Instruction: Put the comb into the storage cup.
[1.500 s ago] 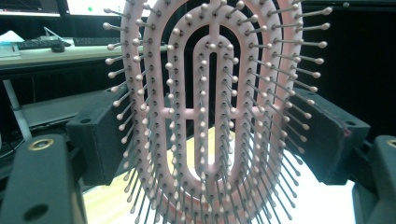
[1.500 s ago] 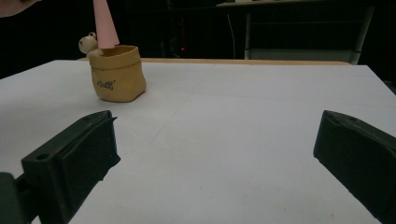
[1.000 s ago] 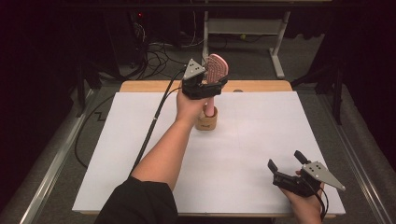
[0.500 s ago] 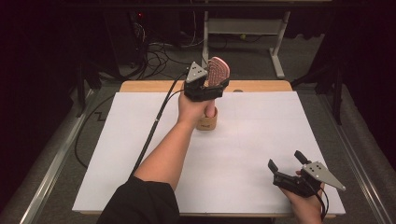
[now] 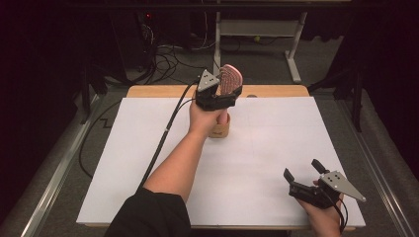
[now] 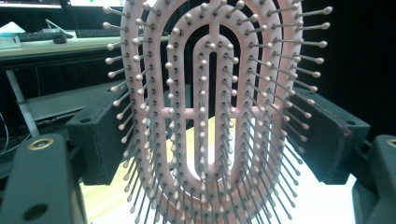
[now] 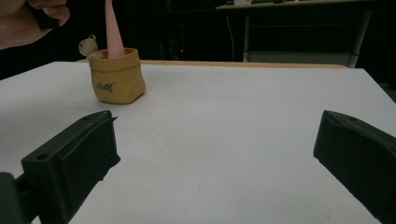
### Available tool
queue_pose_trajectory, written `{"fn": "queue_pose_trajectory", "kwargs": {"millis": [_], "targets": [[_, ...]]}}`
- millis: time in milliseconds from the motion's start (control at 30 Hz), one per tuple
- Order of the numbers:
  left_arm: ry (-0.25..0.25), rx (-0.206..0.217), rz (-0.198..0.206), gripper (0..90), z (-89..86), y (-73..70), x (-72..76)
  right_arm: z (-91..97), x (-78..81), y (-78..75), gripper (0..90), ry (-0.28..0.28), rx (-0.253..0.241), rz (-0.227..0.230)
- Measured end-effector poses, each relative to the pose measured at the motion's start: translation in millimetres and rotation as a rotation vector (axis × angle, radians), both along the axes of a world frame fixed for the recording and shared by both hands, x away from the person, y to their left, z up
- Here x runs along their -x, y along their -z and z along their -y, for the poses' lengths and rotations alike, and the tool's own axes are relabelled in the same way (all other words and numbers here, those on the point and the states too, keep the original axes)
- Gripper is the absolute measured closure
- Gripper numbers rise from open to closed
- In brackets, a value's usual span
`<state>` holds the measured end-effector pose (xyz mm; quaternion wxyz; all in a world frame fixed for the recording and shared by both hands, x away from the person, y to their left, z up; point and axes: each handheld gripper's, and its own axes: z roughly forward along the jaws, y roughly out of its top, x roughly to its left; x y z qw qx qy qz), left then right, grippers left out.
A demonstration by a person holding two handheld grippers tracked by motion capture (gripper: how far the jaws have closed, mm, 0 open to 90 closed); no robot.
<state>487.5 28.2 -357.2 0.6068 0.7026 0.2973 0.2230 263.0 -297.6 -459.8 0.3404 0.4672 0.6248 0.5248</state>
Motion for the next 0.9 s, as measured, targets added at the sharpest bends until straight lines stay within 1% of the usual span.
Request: {"fn": "queue_pose_trajectory", "kwargs": {"millis": [200,300,400,567,633,900], "targets": [[-0.006,0.004,0.006,19.9,-1.1,1.8,1.3,-0.3,-0.2,0.1,0.2,0.002,0.003,-0.001],[-0.009,-0.004,0.006,19.9,-1.4,3.4,1.9,-0.8,0.0,-0.2,0.3,-0.001,0.003,0.001],[-0.016,-0.008,0.003,20.0,-2.6,6.5,2.0,-0.8,0.0,-0.1,0.2,0.0,0.003,0.0],[-0.018,-0.001,-0.007,20.0,-5.7,11.5,1.1,-1.5,-0.4,0.3,0.3,-0.003,0.007,-0.001],[-0.019,-0.007,-0.008,19.9,-5.6,12.9,1.0,-1.7,-0.4,0.6,0.3,-0.003,0.008,-0.003],[-0.018,-0.012,-0.014,19.9,-6.7,15.1,1.2,-2.1,-1.1,1.4,0.3,-0.005,0.01,-0.006]]}}
